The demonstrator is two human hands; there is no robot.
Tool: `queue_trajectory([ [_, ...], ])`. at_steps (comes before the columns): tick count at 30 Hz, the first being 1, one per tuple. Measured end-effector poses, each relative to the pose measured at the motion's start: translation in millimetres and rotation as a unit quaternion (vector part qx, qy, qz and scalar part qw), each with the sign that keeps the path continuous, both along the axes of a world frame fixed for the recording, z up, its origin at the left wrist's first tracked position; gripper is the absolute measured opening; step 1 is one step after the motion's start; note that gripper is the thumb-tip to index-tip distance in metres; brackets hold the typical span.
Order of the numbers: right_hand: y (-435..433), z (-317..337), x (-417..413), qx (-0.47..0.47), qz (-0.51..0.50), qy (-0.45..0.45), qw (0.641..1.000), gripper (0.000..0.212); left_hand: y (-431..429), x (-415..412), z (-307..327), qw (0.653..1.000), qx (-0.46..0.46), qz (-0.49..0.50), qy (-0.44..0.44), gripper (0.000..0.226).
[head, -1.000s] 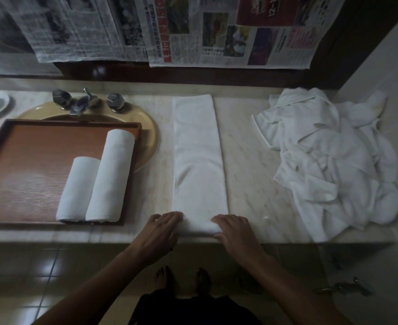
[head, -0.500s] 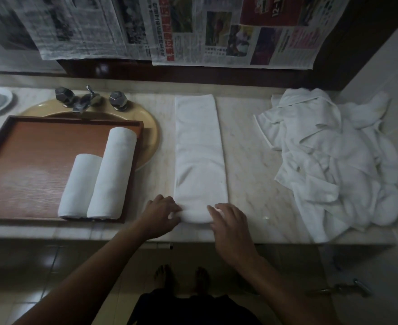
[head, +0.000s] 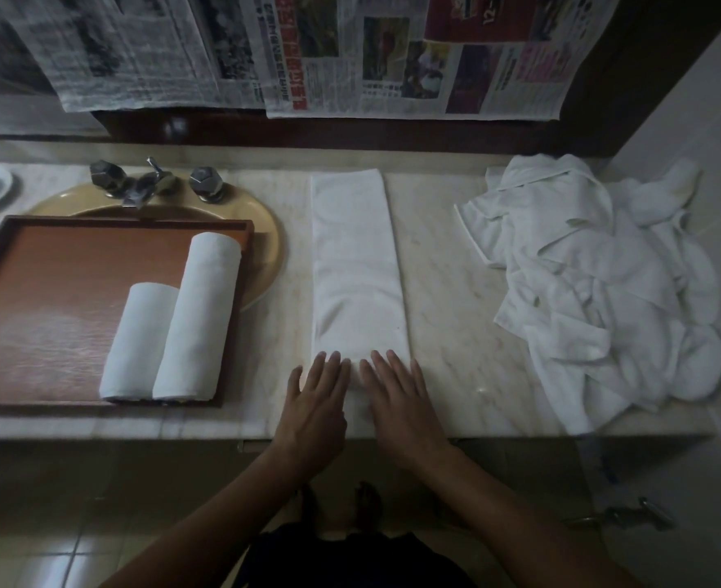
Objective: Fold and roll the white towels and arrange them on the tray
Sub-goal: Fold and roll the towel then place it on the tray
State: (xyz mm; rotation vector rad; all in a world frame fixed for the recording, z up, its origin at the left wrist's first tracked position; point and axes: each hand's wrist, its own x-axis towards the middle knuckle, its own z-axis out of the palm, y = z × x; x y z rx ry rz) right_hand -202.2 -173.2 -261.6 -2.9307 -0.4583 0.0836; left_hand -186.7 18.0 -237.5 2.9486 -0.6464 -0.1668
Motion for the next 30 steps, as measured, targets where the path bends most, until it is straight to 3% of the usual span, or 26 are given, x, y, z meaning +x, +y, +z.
queue_trajectory([
  [5,0.6,4.6,27.6,-0.031,0.005,0.029,0.999,0.066,5.0,22.0,-18.0,1.000,0.010,0.005,0.015,0.086],
  [10,-10.0,19.4,39.9,0.002,0.033,0.051,0.998,0.085,14.8,40.4,-7.6,0.999,-0.025,-0.016,0.044,0.075],
  [17,-29.0,30.5,11.9,0.161,-0.014,0.131,0.978,0.054,46.8,18.0,0.4,0.987,-0.125,-0.054,0.085,0.054],
  [21,-36.1,23.0,3.5,0.221,-0.038,0.167,0.960,0.047,52.7,13.0,2.4,0.973,-0.183,-0.006,0.143,0.040],
  [30,-26.3,27.5,10.4,0.167,-0.104,0.100,0.975,0.032,44.7,28.2,14.4,0.927,-0.278,0.125,0.219,0.024],
])
